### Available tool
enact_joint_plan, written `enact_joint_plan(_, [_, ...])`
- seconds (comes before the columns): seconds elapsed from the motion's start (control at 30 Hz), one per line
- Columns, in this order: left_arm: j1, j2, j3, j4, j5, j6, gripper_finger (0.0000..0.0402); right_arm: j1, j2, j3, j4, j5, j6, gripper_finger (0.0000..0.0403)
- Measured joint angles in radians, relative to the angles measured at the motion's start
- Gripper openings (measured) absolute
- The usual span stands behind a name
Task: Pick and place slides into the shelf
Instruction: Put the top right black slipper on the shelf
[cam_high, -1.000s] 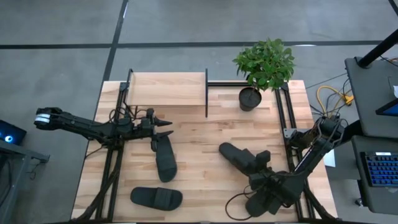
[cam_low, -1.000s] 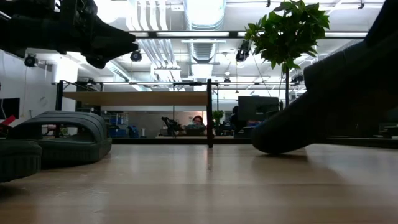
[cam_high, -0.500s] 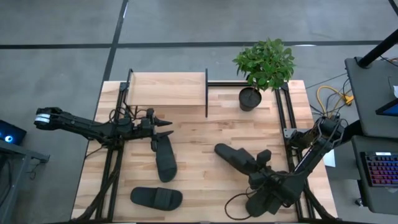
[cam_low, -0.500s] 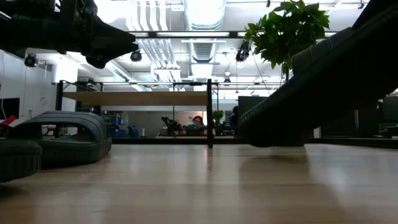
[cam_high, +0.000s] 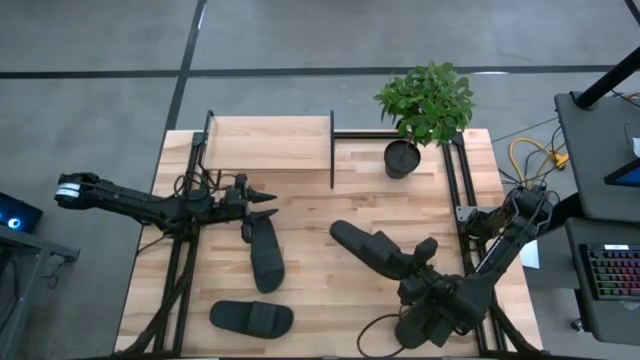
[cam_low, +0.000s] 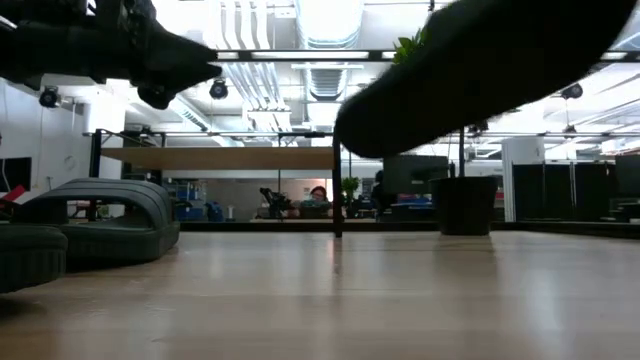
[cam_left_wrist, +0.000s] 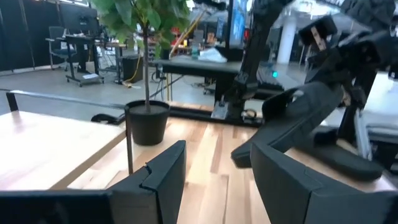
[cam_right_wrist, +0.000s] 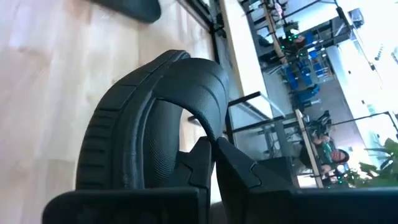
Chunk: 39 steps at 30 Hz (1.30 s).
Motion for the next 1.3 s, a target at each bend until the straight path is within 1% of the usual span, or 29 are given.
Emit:
enact_joint_plan(0.13, [0.0,-0.064,0.0,-0.065,0.0,-0.017,0.0167,-0.057,0.0,0.051,0.004,0.02,-0.074,0.0008])
enact_joint_plan(0.3, [0.0,-0.207,0.0,-0.197,0.0,-0.057,0.0167,-0.133,0.0,0.161,0.01,0.081,-0.167,0.0008])
enact_joint_plan(0.4, [0.0,-0.293,0.004,-0.277,0.0,-0.068,0.0167,-0.178,-0.001,0.228,0.045,0.109,-0.24,0.0008])
enact_joint_plan(0.5, [0.0,-0.353,0.003,-0.322,-0.001,-0.07,0.0167,-0.231,-0.001,0.288,0.108,0.136,-0.33,0.0008])
enact_joint_plan(0.57, [0.0,-0.387,-0.002,-0.348,0.0,-0.071,0.0167,-0.273,-0.001,0.319,0.174,0.154,-0.41,0.0008])
enact_joint_plan(0.73, [0.0,-0.472,-0.004,-0.406,-0.001,-0.07,0.0167,-0.4,-0.001,0.364,0.374,0.152,-0.627,0.0008])
enact_joint_plan(0.87, [-0.001,-0.515,-0.002,-0.445,0.0,-0.07,0.0167,-0.486,-0.001,0.369,0.596,0.148,-0.836,0.0008])
enact_joint_plan(0.93, [-0.001,-0.529,-0.008,-0.464,0.003,-0.071,0.0167,-0.519,0.0,0.369,0.712,0.129,-0.935,0.0008])
enact_joint_plan(1.03, [-0.001,-0.552,-0.007,-0.492,0.01,-0.104,0.0167,-0.56,0.0,0.369,0.888,0.116,-1.055,0.0008])
enact_joint_plan(1.17, [-0.001,-0.578,-0.004,-0.539,0.029,-0.119,0.0167,-0.595,0.0,0.369,1.079,0.094,-1.16,0.0008])
enact_joint_plan(1.3, [-0.001,-0.608,-0.004,-0.576,0.051,-0.12,0.0167,-0.624,0.017,0.369,1.181,0.1,-1.182,0.0008])
